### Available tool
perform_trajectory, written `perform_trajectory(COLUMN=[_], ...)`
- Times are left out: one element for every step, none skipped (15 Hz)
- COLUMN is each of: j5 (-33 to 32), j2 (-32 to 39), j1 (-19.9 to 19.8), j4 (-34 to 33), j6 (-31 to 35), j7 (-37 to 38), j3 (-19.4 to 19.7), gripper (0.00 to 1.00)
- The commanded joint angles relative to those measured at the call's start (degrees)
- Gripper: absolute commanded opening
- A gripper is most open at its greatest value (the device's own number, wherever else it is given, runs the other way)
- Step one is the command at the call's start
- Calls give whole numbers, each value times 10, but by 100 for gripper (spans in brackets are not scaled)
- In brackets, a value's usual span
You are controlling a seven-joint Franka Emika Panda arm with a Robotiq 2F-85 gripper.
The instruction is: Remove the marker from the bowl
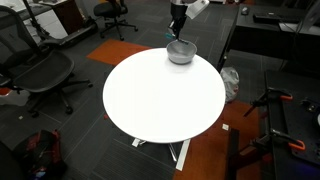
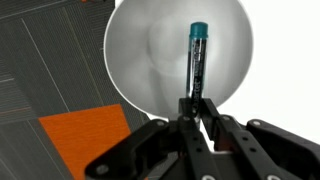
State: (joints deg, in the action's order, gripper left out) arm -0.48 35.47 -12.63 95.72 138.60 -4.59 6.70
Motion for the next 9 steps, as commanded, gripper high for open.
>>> perform_trajectory(j5=[-15,-14,-15,-15,-18,-22,-31,-38,-49], j2=[-88,-109,-130,-147,-167,-183,-199,-215,-227], j1=[31,39,48,57,69,80,94,106,118], j4=[79,99,121,141,164,183,203,222,239], j6=[-3,3,8,13,18,21,24,26,27], j7=[50,63,79,98,121,143,169,189,213], j3=[16,15,14,15,15,15,15,13,10], gripper=[4,4,4,4,4,4,4,4,4])
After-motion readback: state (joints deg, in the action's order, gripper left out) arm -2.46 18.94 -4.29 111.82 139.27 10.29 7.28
